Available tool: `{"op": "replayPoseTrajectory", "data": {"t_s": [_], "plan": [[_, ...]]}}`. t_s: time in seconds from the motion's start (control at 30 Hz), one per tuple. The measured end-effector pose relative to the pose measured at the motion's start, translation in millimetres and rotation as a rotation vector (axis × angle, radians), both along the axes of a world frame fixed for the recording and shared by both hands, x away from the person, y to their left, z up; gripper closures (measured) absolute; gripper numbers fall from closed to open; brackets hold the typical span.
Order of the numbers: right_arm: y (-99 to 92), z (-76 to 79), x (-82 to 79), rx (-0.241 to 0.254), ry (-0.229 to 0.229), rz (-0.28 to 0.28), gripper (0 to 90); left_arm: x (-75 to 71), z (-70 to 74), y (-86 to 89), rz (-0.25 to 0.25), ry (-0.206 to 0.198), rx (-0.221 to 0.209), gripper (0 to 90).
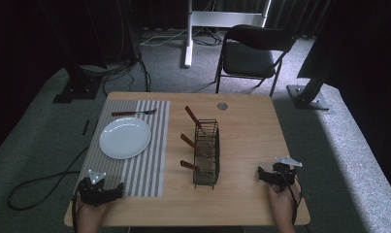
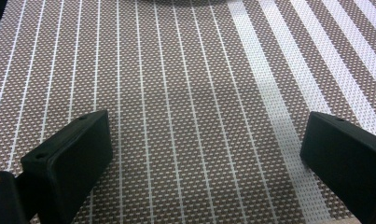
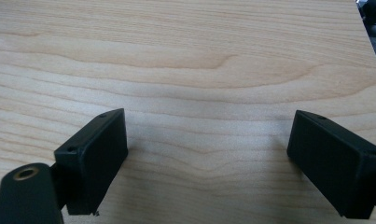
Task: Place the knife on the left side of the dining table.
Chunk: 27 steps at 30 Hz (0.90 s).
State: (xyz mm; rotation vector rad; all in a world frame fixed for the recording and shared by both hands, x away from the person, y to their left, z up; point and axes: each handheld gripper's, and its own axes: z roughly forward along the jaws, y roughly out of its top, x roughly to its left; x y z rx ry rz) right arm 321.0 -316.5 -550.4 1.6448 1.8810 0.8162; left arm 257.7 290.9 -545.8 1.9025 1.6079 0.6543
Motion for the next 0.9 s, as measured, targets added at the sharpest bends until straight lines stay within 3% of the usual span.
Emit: {"op": "replayPoseTrajectory", "data": {"t_s": [0.1, 0.13, 0.23, 0.33, 0.4, 0.6, 0.63, 0.77, 0.9], "plan": [[0.0, 0.0, 0.0, 0.0, 0.0, 0.0, 11.4, -0.7, 1.9, -1.0, -0.008, -0.016, 0.001, 2.3], [0.0, 0.0, 0.0, 0.0, 0.0, 0.0, 11.4, 0.1, 2.4, -1.2, -0.022, -0.004, -0.02, 2.3], [0.0, 0.0, 0.0, 0.0, 0.0, 0.0, 11.4, 0.3, 3.3, -2.3, -0.022, -0.006, -0.027, 2.3], [0.0, 0.0, 0.0, 0.0, 0.0, 0.0, 11.4, -0.2, 14.2, -10.1, -0.063, -0.03, -0.025, 2.3], [0.0, 0.0, 0.0, 0.0, 0.0, 0.0, 11.4, -0.4, 16.0, -10.9, -0.062, -0.034, -0.03, 2.3], [0.0, 0.0, 0.0, 0.0, 0.0, 0.0, 11.4, -0.8, 28.5, -15.7, -0.124, -0.044, -0.077, 2.3], [0.0, 0.0, 0.0, 0.0, 0.0, 0.0, 11.4, -1.4, 31.8, -18.5, -0.156, -0.048, -0.099, 2.3], [0.0, 0.0, 0.0, 0.0, 0.0, 0.0, 11.4, -0.5, 38.6, -25.9, -0.204, -0.045, -0.094, 2.3], [0.0, 0.0, 0.0, 0.0, 0.0, 0.0, 11.4, 1.4, 45.2, -33.6, -0.21, -0.057, -0.082, 2.3]]}}
